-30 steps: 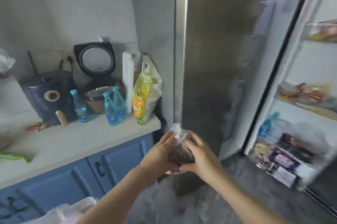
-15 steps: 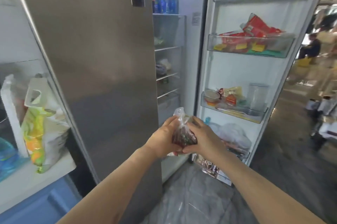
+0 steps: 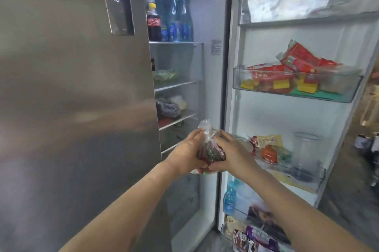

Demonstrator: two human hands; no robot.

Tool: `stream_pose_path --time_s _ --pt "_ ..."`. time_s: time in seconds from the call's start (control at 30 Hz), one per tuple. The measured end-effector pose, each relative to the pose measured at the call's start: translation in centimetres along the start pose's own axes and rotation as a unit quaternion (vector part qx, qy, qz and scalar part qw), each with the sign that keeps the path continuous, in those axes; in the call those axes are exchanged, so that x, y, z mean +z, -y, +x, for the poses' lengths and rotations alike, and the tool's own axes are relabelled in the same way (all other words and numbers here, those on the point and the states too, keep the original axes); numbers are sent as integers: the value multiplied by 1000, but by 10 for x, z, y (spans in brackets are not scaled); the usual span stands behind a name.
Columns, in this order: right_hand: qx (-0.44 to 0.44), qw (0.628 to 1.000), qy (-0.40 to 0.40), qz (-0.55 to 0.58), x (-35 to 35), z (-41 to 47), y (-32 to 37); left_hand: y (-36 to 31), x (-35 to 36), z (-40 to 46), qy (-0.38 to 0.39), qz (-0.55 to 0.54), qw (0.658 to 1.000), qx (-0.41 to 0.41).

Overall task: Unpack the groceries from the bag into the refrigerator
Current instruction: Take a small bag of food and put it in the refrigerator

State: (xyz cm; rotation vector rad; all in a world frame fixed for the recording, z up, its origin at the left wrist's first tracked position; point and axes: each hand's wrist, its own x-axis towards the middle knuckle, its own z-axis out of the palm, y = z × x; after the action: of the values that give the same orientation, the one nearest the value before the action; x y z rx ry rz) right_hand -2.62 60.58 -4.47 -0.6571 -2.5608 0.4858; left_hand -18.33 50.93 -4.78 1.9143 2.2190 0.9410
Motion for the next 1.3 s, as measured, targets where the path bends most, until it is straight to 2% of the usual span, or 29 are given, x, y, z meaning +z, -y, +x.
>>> stream_pose_path --time_s 0.13,0.33,0.57,0.67,0.8,0.97,1.07,1.3 --pt "-39 999 -21 7 -21 69 -19 7 -24 61 -33 16 999 8" --pt "-122 992 -33 22 -44 187 -42 29 -56 151 -112 46 992 -22" --pt "-208 978 2 22 -37 330 -52 66 -89 226 -211 78 966 -125" --pt "-247 967 21 56 -23 381 -40 86 -108 241 -239 119 944 -192" --pt "-290 952 30 89 4 436 -19 115 -127 257 -295 154 912 -239" --pt "-291 951 33 102 36 485 2 154 -151 277 -342 141 871 -324" --pt "-284 952 65 95 55 504 13 187 -156 287 -346 109 852 -377" --pt "-256 956 105 95 91 544 32 242 -156 291 -369 139 828 -399"
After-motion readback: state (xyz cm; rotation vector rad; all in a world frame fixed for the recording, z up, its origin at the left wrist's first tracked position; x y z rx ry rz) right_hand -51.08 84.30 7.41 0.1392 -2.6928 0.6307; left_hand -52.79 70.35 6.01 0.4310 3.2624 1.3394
